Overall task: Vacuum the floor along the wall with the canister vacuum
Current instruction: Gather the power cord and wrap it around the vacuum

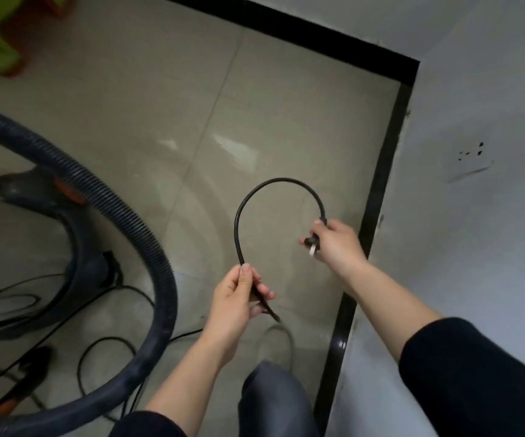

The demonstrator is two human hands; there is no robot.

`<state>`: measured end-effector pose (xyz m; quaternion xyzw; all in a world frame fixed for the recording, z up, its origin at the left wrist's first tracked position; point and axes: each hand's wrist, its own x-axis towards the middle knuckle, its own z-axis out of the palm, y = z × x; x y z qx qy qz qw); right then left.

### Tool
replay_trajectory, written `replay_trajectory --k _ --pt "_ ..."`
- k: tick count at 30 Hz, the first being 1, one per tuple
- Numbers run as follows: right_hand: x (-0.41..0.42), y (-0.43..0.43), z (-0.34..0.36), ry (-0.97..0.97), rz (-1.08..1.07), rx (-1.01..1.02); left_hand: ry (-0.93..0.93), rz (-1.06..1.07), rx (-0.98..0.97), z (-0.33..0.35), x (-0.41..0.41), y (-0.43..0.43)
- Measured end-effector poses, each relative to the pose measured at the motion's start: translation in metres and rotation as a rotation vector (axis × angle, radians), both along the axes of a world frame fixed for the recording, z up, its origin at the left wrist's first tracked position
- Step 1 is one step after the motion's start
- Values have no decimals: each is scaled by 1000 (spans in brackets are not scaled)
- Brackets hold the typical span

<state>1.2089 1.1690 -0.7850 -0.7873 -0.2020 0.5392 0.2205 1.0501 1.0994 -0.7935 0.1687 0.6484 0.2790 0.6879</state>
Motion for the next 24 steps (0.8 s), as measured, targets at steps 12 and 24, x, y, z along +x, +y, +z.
replay_trajectory --k 12,24 --pt "-165 -244 32 111 142 -172 -138 -168 104 69 -152 -129" --pt "-257 -432 0 -235 552 -368 -82 -416 -271 10 -289 -339"
